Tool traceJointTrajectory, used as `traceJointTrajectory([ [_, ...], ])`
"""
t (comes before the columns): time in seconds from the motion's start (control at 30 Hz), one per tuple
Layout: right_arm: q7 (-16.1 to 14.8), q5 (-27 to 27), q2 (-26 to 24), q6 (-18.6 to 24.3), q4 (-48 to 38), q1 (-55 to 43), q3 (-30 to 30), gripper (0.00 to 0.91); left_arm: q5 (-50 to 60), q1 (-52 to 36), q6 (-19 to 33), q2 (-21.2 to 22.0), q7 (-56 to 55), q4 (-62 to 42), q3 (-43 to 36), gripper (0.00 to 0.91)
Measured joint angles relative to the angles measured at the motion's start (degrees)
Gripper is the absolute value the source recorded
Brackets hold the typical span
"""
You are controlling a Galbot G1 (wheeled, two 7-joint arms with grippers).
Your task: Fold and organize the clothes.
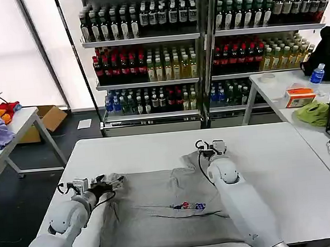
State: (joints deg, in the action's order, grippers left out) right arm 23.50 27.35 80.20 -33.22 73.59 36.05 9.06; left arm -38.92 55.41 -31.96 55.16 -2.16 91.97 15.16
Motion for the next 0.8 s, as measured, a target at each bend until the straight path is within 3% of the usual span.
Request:
traceJointTrajectory([
  [0.03,-0.01,0.04,0.02,-0.01,0.00,0.15,-0.01,0.786,0.02,0.05,0.01,-0.04,0.01,-0.01,-0.02,0.826],
  [0.1,0.00,0.06,0.01,-0.01,0.08,0.42,0.01,0.353,0.04,0.24,-0.01,-0.19,0.01,0.08,-0.06,0.554],
  [0.13,0.02,0.08,-0.02,0.01,0.14,0.57,0.04,0.000,0.06,0.34,-0.04,-0.31,0.01,0.14,-0.09,0.413],
  [0.17,0.07,0.13,-0.05,0.01,0.19,0.73,0.05,0.000,0.09,0.44,-0.09,-0.41,0.00,0.23,-0.11,0.091],
  [0.2,0.18,0.21,-0.12,0.07,0.33,0.92,0.03,0.000,0.12,0.54,-0.12,-0.48,0.00,0.34,-0.10,0.050],
  [0.8,1.26,0.55,-0.83,0.09,2.95,3.65,-0.13,0.000,0.74,2.67,-0.08,0.57,1.01,1.01,-0.66,0.010],
])
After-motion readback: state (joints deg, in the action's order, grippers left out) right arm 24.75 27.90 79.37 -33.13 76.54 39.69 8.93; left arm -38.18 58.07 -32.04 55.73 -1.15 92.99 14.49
